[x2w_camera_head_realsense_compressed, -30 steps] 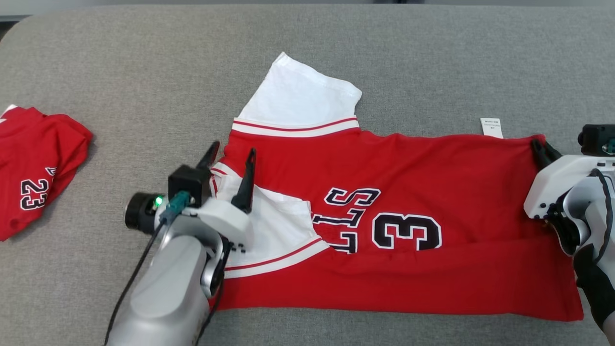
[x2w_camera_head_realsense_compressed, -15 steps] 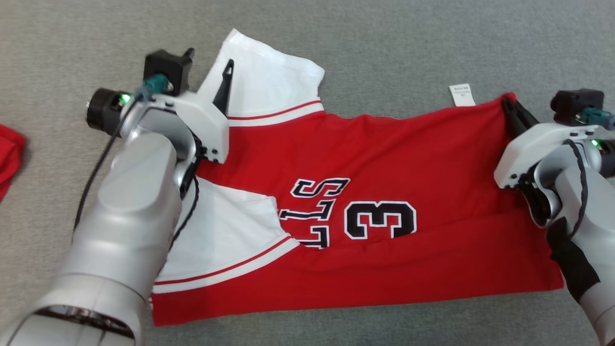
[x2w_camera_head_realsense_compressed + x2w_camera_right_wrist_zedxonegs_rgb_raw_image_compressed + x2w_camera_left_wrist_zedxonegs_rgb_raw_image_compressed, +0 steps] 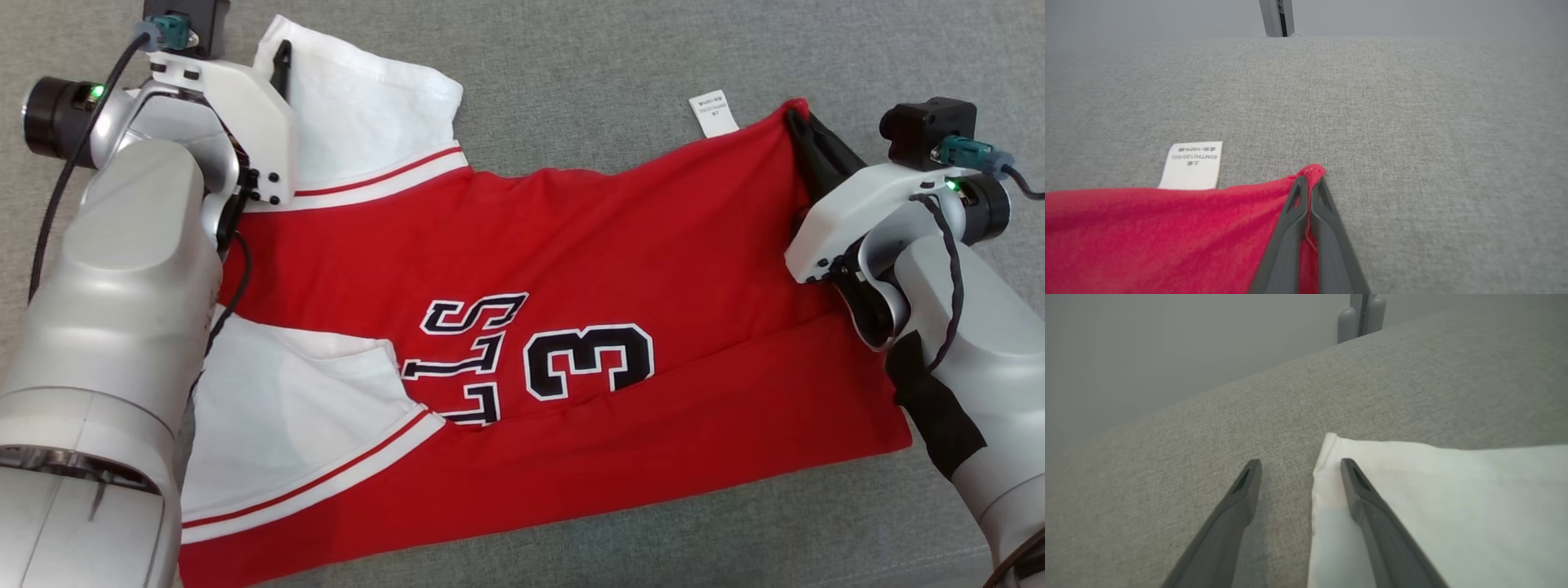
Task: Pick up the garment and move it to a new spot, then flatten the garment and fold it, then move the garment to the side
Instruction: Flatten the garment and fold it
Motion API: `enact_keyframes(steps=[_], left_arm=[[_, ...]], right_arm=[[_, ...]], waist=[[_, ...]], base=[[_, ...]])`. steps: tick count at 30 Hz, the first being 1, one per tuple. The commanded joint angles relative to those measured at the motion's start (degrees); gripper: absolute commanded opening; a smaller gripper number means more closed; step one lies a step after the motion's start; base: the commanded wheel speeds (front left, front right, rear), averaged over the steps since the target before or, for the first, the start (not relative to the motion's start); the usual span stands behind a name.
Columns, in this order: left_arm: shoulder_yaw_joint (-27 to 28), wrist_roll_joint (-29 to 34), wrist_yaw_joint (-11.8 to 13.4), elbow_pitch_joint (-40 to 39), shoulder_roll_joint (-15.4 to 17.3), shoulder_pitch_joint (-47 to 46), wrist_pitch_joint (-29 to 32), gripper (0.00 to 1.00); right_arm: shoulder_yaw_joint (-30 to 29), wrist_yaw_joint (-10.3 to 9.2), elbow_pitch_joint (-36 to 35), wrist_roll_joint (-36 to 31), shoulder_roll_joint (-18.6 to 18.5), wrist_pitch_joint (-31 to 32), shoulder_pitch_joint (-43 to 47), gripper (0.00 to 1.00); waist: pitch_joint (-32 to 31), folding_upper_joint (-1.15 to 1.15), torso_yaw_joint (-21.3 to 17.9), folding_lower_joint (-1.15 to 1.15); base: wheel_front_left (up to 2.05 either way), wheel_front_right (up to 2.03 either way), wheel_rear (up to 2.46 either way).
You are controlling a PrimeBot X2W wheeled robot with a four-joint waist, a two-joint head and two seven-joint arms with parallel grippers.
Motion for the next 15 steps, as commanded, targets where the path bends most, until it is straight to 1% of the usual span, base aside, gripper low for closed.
enact_keyframes(steps=[1, 2, 3, 4, 6, 7, 8, 11, 15], left_arm=[[-0.29, 0.25, 0.24, 0.2, 0.33, -1.17, -0.3, 1.0], [-0.48, 0.31, -0.05, 0.45, 0.36, -1.25, -0.06, 0.93], [-0.43, -0.03, -0.37, 0.69, 0.38, -1.24, 0.04, 0.69], [-0.48, -0.26, -0.56, 0.86, 0.36, -1.27, -0.1, 0.53], [-1.04, -0.16, -1.24, 1.2, 0.08, -1.05, 0.45, 0.31], [-1.47, -0.32, -1.82, 1.46, -0.23, -0.67, 0.81, 0.13], [-1.52, -0.63, -2.11, 1.58, -0.4, -0.53, 0.8, 0.0], [-1.88, -1.12, -2.64, 1.58, -0.73, -0.53, -0.81, 0.0], [-2.47, -1.14, -2.98, 0.6, -1.22, -0.61, -5.89, 0.0]], right_arm=[[0.58, -0.13, 1.3, 0.23, -0.18, 0.38, 1.04, 0.0], [0.91, -0.14, 1.4, 0.6, -0.27, 0.32, 0.88, 0.0], [1.25, -0.14, 1.57, 0.9, -0.37, 0.15, 0.72, 0.0], [1.59, -0.15, 1.72, 1.23, -0.47, -0.05, 0.66, 0.0], [2.19, -0.2, 1.94, 1.88, -0.6, -0.26, 0.4, 0.0], [2.64, -0.2, 2.21, 2.5, -0.71, -0.47, 0.13, 0.0], [2.86, -0.2, 2.28, 2.75, -0.77, -0.53, -0.05, 0.0], [3.46, -0.21, 2.44, 3.15, -1.11, -1.29, -0.93, 0.0], [2.33, -0.2, 2.08, 2.34, -2.39, -3.45, -1.92, 0.0]], waist=[[0.36, 0.0, -0.39, 0.0], [0.43, 0.0, -0.53, 0.0], [0.44, 0.0, -0.63, 0.0], [0.42, 0.0, -0.7, 0.0], [0.48, 0.0, -0.78, 0.0], [0.51, 0.0, -0.73, 0.0], [0.59, 0.0, -0.67, 0.0], [0.63, 0.0, -0.25, 0.0], [-0.22, 0.0, 1.12, 0.0]], base=[[0.0, 0.0, 0.0], [0.0, 0.0, 0.0], [0.0, 0.0, 0.0], [0.0, 0.0, 0.0], [0.0, 0.0, 0.0], [0.0, 0.0, 0.0], [0.0, 0.0, 0.0], [0.0, 0.0, 0.0], [0.0, 0.0, 0.0]])
